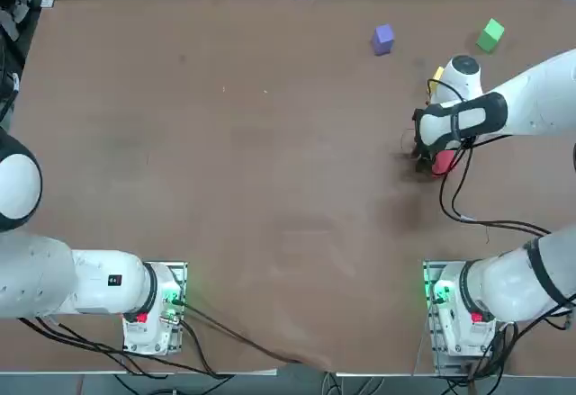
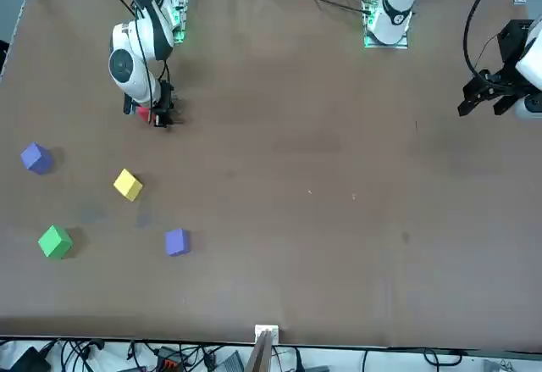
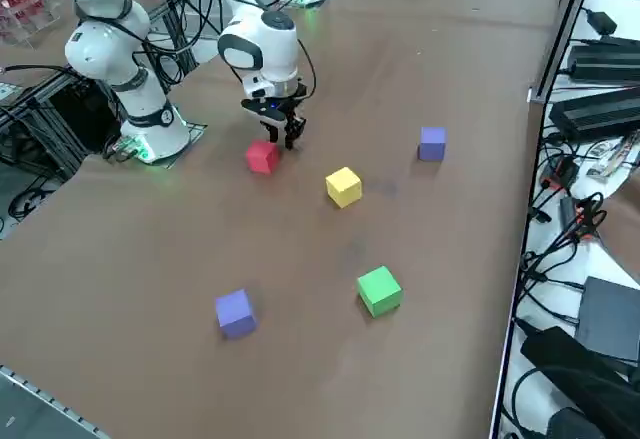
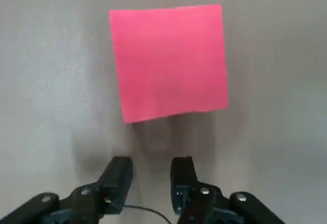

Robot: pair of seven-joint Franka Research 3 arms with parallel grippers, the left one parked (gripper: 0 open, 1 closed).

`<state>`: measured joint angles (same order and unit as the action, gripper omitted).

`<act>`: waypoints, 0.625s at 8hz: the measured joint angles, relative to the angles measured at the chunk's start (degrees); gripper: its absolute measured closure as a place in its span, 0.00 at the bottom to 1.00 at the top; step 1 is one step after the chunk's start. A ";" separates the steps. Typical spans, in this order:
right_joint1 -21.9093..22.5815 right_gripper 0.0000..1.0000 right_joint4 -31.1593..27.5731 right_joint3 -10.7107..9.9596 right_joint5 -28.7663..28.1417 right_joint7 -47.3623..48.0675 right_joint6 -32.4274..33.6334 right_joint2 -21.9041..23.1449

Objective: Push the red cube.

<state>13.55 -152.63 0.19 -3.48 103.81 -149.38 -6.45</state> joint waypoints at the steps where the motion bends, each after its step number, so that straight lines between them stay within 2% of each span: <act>1: -0.10 0.52 0.00 -0.09 0.00 0.00 0.34 0.05; 5: -1.91 0.54 -0.16 -0.28 0.00 -0.48 2.44 0.24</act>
<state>11.64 -152.80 -0.09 -3.47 103.33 -146.94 -6.21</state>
